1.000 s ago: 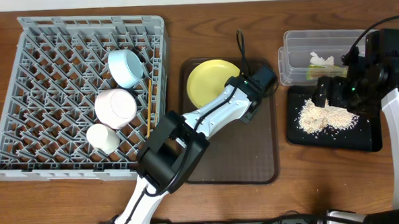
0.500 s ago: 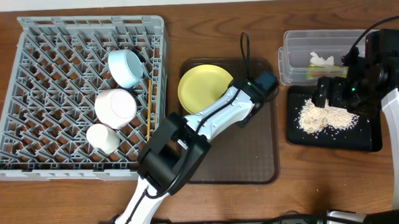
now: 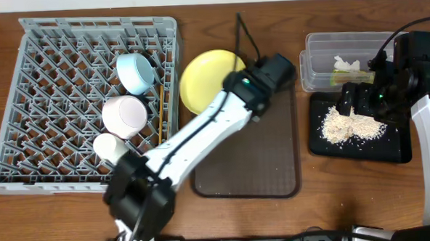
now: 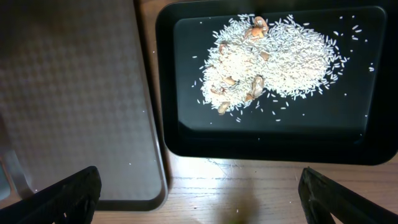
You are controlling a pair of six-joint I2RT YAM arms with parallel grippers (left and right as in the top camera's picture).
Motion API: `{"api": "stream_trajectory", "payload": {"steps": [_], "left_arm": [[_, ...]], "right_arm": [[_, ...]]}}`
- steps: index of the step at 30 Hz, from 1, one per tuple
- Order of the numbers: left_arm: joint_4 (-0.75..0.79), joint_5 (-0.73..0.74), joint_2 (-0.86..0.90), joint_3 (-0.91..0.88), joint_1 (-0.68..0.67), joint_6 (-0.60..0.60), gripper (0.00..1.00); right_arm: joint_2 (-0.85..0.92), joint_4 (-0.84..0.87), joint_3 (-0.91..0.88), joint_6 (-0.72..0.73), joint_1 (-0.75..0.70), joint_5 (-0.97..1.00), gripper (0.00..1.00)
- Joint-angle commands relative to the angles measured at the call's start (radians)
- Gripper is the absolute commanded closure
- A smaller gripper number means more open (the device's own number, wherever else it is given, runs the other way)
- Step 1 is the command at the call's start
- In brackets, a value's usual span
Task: Sort waste into correct bins and load items into the dishwasher
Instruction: 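Lift the yellow plate and stand it upright in the dish rack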
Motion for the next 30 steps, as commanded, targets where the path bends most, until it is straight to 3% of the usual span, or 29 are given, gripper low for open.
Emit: {"api": "stream_trajectory", "payload": {"steps": [1, 12, 24, 30], "left_arm": [[-0.012, -0.015, -0.070, 0.022, 0.055, -0.010, 0.92], [-0.013, 0.383, -0.172, 0.022, 0.272, -0.015, 0.92], [0.000, 0.698, -0.172, 0.022, 0.500, -0.047, 0.92], [-0.005, 0.764, -0.172, 0.022, 0.612, -0.089, 0.92]], "right_arm": [[-0.011, -0.001, 0.010, 0.012, -0.005, 0.002, 0.01], [-0.011, -0.002, 0.010, 0.012, -0.005, 0.002, 0.01], [-0.011, -0.002, 0.010, 0.012, -0.005, 0.002, 0.01], [-0.011, -0.002, 0.010, 0.012, -0.005, 0.002, 0.01]]}}
